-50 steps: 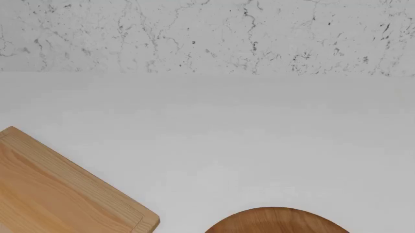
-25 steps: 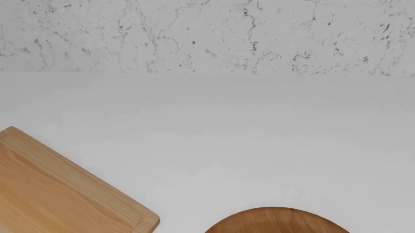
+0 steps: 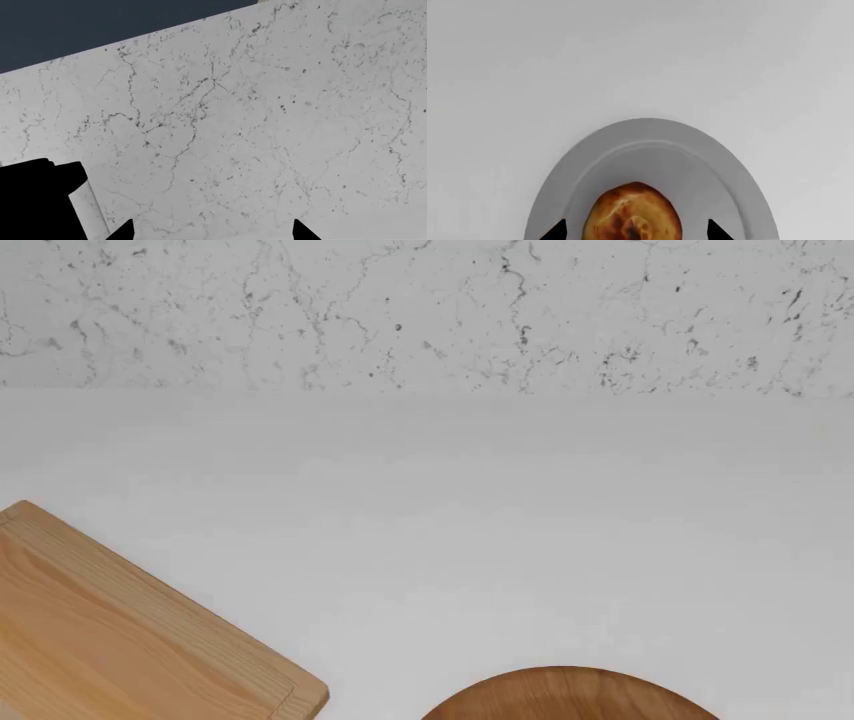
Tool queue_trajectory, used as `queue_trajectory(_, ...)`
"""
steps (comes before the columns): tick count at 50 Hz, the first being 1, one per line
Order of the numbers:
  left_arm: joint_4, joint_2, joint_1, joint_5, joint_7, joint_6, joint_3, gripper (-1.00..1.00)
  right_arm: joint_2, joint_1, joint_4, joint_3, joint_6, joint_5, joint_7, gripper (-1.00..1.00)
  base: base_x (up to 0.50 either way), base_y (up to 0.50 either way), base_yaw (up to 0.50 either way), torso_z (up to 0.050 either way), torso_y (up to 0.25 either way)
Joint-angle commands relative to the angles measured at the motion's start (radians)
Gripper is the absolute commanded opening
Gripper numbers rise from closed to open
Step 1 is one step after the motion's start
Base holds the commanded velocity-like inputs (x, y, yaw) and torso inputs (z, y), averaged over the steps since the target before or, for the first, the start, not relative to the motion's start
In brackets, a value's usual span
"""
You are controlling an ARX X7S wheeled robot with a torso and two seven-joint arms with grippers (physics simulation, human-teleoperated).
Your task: Place all breads on the cutting board.
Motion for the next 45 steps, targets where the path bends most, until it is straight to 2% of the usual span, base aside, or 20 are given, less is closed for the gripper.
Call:
queue_trajectory(1, 0.001, -0.003, -0.005, -0.001, -0.004, 0.005, 0.010, 1.00, 0.009, -0.058, 0.013, -0.021, -0.012, 0.099, 0.048, 1.00, 0.00, 0.00, 0.00, 0.000, 0.000)
queue_trajectory(16, 0.002, -0.005, -0.004, 0.003, -0.002, 0.015, 0.021, 1.00, 0.041, -0.071, 0.021, -0.099, -0.037, 0.167, 0.021, 1.00, 0.00, 0.00, 0.00, 0.000, 0.000)
queue_trajectory(45, -0.001, -0.002, -0.003, 0.012, 0.002, 0.026, 0.049, 1.00, 0.005, -0.147, 0.020, -0.197, -0.017, 0.385, 0.152, 1.00, 0.00, 0.00, 0.00, 0.000, 0.000)
